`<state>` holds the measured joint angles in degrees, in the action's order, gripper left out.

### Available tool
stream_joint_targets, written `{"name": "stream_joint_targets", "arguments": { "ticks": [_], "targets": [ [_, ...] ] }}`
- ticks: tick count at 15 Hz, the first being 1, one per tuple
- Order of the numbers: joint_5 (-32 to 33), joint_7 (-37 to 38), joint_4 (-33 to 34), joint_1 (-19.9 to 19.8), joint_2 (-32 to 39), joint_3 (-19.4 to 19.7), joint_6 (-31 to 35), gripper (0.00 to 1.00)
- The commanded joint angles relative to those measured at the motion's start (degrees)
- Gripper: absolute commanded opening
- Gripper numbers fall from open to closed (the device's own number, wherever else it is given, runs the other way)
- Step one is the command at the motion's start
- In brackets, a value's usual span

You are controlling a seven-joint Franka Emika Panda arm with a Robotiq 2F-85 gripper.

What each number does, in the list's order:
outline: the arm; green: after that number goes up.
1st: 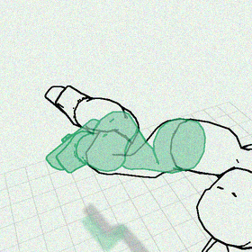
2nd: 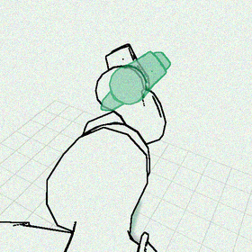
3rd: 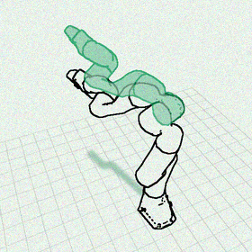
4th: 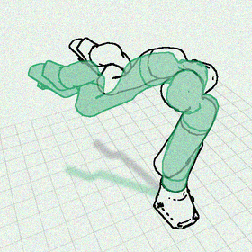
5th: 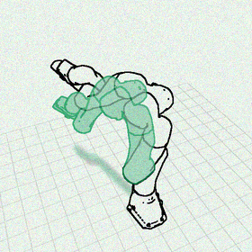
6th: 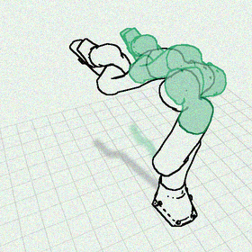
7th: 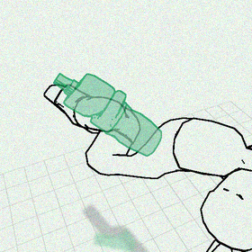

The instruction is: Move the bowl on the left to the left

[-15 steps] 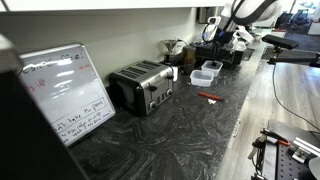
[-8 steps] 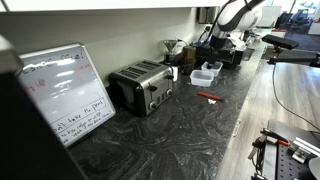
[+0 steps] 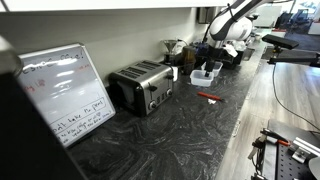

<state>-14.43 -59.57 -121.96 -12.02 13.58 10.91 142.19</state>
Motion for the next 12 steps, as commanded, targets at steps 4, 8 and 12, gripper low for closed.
{"name": "stream_joint_targets", "arguments": {
  "ticks": [4, 8, 12],
  "targets": [
    [-1.08, -1.91, 4.68, -4.94, 6.21, -4.05, 0.26, 1.0],
    [-0.05, -1.01, 5.0, -5.25, 8.06, -5.27, 0.79, 1.0],
    [0.38, -0.24, 5.53, -5.33, 9.6, -5.83, 0.93, 1.0]
  ]
}}
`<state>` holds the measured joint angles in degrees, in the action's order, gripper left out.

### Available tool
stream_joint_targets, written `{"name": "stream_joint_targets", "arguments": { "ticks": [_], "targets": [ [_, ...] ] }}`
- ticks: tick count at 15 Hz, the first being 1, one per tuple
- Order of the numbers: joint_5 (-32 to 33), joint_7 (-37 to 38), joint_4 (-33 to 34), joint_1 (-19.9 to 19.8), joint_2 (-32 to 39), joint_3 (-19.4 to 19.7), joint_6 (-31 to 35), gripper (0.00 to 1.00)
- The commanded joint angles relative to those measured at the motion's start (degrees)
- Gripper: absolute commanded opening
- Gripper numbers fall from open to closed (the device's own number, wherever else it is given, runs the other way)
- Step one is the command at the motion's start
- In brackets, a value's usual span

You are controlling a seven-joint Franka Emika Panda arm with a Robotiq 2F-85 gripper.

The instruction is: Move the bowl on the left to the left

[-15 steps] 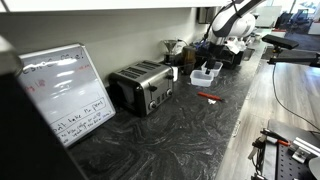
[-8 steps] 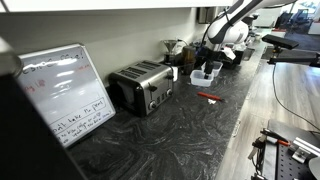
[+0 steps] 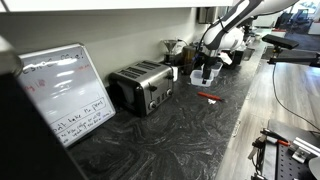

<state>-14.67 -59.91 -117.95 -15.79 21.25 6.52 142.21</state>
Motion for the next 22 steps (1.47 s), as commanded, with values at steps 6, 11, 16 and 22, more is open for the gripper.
{"name": "stream_joint_targets", "arguments": {
  "ticks": [6, 11, 16, 22],
  "targets": [
    [0.82, 3.33, 2.51, -2.47, 4.37, -1.13, 2.3, 0.6],
    [1.53, 5.28, 2.51, -3.24, 4.74, -1.26, 3.46, 0.24],
    [3.26, 6.92, 0.73, -2.82, 2.82, -1.21, 6.44, 0.0],
    [5.42, 7.69, -4.33, -2.69, -1.58, -1.5, 11.0, 0.03]
  ]
}}
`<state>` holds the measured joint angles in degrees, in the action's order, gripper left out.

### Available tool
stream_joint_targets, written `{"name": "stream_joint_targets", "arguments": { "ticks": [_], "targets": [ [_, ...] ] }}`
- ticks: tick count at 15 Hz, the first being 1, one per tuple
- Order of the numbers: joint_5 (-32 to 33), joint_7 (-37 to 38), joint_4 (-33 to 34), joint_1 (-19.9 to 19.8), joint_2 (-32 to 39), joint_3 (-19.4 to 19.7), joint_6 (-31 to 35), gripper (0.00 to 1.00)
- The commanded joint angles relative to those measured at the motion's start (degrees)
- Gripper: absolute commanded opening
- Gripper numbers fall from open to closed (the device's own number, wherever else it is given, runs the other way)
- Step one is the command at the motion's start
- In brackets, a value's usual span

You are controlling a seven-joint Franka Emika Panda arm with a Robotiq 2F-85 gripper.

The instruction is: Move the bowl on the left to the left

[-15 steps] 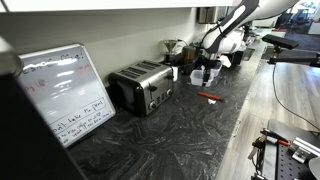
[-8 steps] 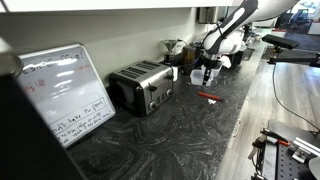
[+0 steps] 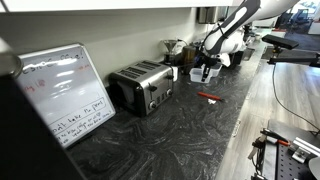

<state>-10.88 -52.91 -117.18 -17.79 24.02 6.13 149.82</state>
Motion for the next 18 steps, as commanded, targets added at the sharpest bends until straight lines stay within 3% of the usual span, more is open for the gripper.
{"name": "stream_joint_targets", "arguments": {
  "ticks": [1, 8, 12, 18],
  "targets": [
    [2.01, 0.47, -6.69, -0.58, -5.54, -1.24, 4.56, 0.03],
    [1.95, -4.63, -20.84, 0.71, -19.51, -3.0, 3.75, 0.03],
    [2.6, -7.94, -29.4, 4.53, -29.38, -2.07, 3.08, 0.03],
    [14.9, -4.96, -38.66, 13.23, -39.78, -3.78, 2.9, 0.03]
  ]
}}
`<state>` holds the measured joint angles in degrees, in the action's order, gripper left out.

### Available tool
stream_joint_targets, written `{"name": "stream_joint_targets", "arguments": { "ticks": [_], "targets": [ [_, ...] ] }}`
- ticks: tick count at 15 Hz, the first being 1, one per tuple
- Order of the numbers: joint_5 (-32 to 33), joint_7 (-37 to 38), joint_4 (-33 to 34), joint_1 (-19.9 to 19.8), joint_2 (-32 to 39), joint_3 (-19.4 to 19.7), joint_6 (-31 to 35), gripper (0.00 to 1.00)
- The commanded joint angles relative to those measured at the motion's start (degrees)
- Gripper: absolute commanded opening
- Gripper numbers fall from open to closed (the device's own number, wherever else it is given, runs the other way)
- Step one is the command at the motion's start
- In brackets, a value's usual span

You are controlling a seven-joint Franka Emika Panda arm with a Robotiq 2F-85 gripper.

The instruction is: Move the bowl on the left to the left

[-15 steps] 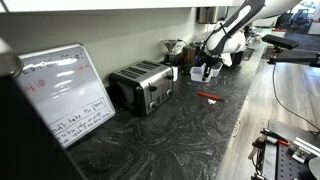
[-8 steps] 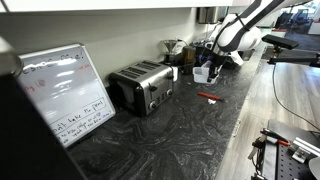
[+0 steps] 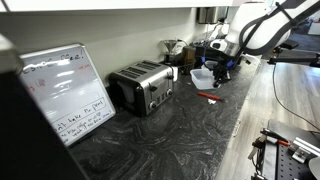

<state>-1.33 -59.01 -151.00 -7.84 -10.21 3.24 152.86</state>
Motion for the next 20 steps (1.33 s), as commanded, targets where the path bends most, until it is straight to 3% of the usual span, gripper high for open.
{"name": "stream_joint_targets", "arguments": {
  "ticks": [1, 4, 9, 14, 20],
  "targets": [
    [7.72, 1.63, -5.94, 4.66, -6.76, -1.51, -0.19, 0.03],
    [12.13, 2.04, -7.76, 8.61, -8.89, -2.74, -0.62, 0.03],
    [13.4, -1.73, -7.7, 14.65, -8.09, -3.05, -1.4, 0.03],
    [14.46, -7.27, -6.29, 16.86, -3.13, -2.3, 0.31, 0.03],
    [13.07, -16.36, -3.56, 15.94, 5.9, -2.2, 0.9, 0.03]
  ]
}}
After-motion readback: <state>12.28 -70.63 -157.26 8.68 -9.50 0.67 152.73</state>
